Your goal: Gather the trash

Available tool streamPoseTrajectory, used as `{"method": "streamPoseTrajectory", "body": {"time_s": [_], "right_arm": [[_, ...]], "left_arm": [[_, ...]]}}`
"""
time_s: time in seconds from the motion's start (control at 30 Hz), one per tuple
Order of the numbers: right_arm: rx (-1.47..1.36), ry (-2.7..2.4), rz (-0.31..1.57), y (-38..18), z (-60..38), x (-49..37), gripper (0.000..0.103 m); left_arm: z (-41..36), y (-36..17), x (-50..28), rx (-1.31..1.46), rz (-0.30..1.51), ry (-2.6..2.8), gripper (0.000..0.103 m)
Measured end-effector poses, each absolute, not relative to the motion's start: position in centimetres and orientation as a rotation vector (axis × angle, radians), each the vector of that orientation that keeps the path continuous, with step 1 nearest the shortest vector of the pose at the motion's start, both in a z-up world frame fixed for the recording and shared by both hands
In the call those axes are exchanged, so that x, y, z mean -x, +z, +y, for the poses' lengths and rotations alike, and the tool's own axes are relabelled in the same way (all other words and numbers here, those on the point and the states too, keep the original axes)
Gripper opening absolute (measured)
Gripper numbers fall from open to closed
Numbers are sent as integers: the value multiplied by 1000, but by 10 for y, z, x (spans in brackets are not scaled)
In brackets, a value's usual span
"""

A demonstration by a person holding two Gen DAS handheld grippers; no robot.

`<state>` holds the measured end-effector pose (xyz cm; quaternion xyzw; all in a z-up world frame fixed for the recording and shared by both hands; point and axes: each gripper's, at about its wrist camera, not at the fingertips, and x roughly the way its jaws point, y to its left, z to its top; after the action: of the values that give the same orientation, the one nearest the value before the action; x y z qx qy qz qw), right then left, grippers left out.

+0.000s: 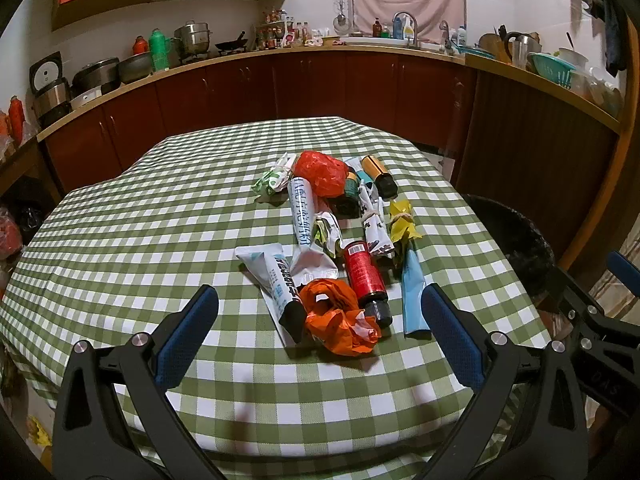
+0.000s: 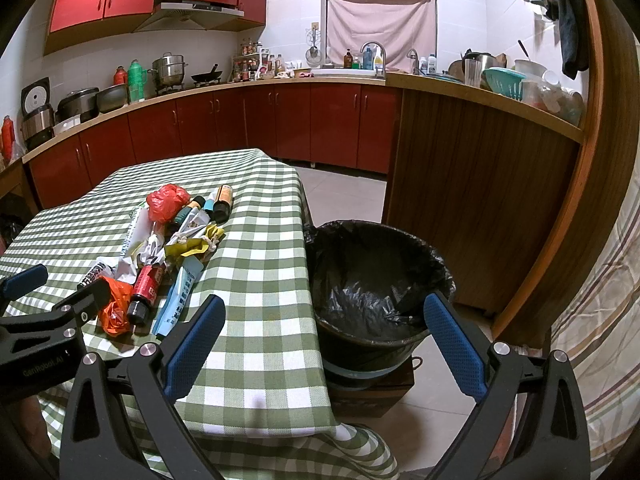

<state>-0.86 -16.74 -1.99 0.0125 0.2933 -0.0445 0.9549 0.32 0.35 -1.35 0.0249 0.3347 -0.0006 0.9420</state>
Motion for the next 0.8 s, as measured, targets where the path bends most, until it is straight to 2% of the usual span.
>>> {"method": "streamPoseTrajectory", "body": {"time_s": [0.53, 0.7, 0.8], "right_arm": [[-26, -88, 597, -20, -169, 8, 97], [-19, -87, 606, -20, -169, 8, 97], [-18, -84, 613, -27, -164, 6, 97]], "left_arm": [[20, -16, -6, -36, 705, 24, 97], [36, -23, -12, -10, 750, 49, 79], [40, -27, -15, 7, 767, 43, 79]]}}
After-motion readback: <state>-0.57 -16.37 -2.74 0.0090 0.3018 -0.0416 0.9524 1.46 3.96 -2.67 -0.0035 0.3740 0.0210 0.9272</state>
